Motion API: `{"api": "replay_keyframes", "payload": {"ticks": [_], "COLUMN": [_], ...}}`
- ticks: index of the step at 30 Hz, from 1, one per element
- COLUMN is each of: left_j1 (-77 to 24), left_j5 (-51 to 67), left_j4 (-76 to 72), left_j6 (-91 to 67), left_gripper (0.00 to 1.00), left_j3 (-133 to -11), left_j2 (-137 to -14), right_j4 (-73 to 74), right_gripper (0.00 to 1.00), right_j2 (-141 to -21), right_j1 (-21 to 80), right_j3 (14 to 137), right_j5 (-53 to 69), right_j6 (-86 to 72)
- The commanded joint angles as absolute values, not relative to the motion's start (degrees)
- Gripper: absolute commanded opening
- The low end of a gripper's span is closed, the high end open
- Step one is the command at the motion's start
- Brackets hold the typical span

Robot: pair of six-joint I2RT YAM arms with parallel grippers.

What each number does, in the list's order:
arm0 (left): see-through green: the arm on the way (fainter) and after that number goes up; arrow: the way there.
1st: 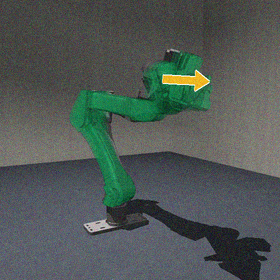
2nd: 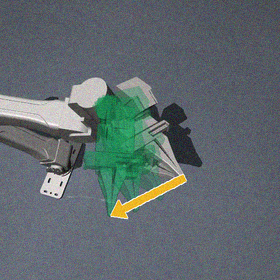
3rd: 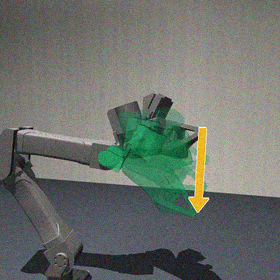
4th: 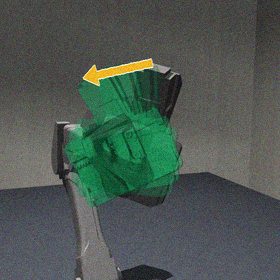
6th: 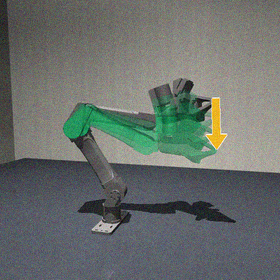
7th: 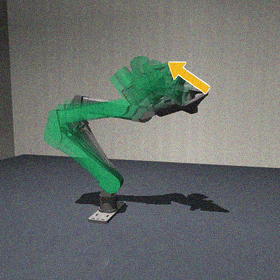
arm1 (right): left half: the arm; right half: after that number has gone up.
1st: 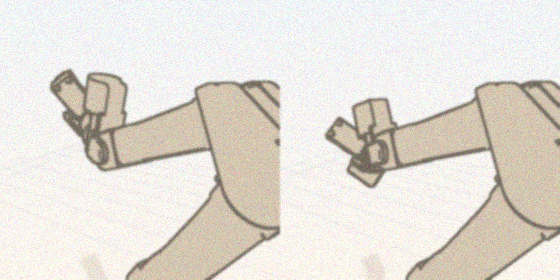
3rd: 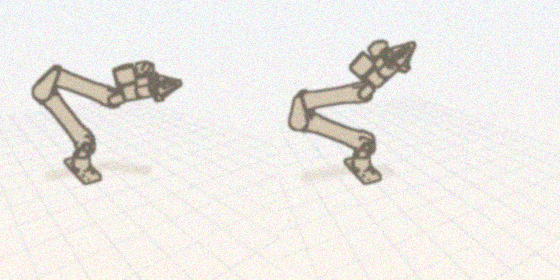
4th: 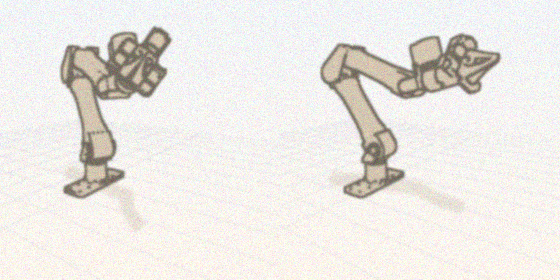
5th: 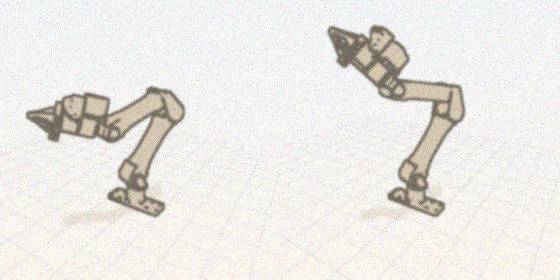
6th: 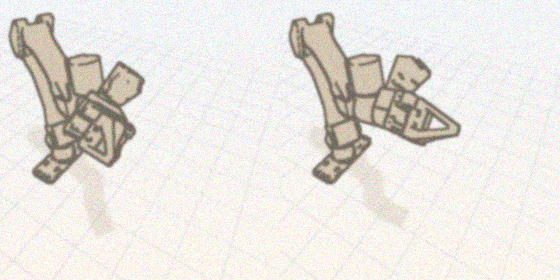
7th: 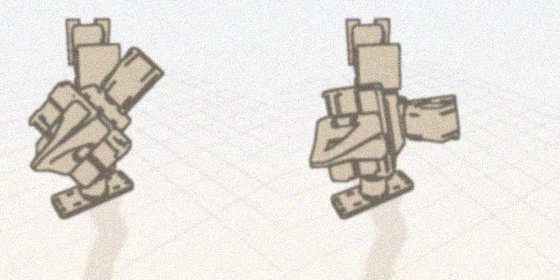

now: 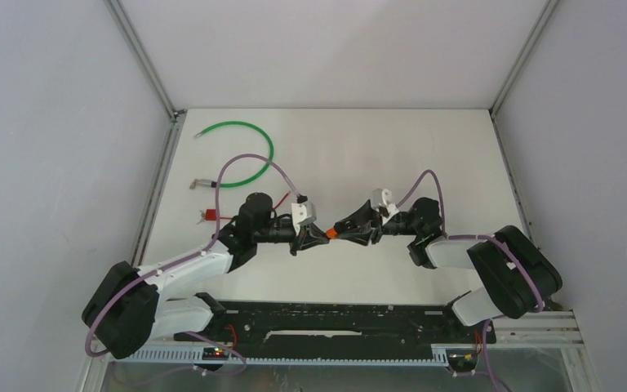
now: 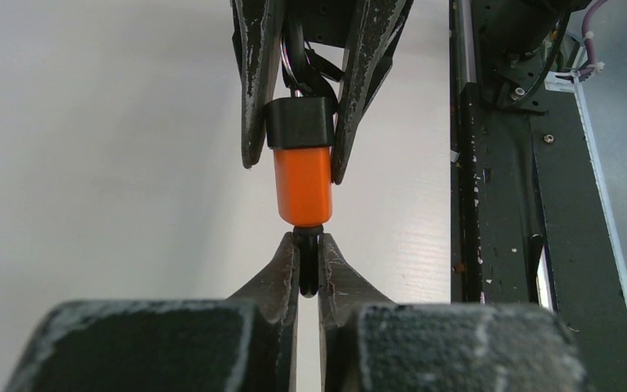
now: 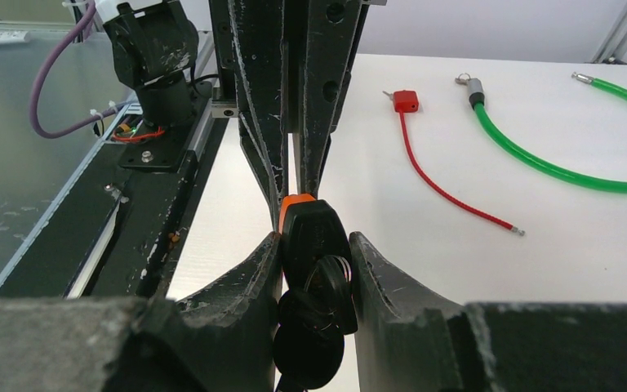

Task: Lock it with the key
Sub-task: Lock the lock.

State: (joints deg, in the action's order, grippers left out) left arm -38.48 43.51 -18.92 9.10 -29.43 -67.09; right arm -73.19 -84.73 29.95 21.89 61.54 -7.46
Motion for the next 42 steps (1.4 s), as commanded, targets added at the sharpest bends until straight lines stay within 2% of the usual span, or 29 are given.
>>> {"api": "replay_keyframes", "payload": {"ticks": [1, 15, 24, 42], "left_j1": [-39.94, -39.99, -39.96, -39.95], "left_j5": [44.84, 44.91, 45.03, 44.27], "left_j4": [-30.03, -29.71, -29.02, -27.76], "left_j6": [9.07, 9.06, 9.07, 9.47], "left_gripper": [0.00, 0.00, 0.00, 0.00], "left_j3": [-32.96, -33.13, -33.65, -33.95], "left_j2": [-67.39, -67.41, -68.07, -67.72], "right_j4": [-74.33, -73.28, -51.67, -51.20], "right_gripper": [0.00, 0.00, 0.00, 0.00], "right_j2": [-83.41, -83.24, -78.41, -78.32], "right_j1": [35.49, 35.79, 40.24, 39.13], "right_j3": [24.90, 25.11, 28.09, 28.12], "right_j5": [68.03, 68.78, 65.55, 63.49], "right_j6": [-5.98, -4.93, 9.69, 9.36]}}
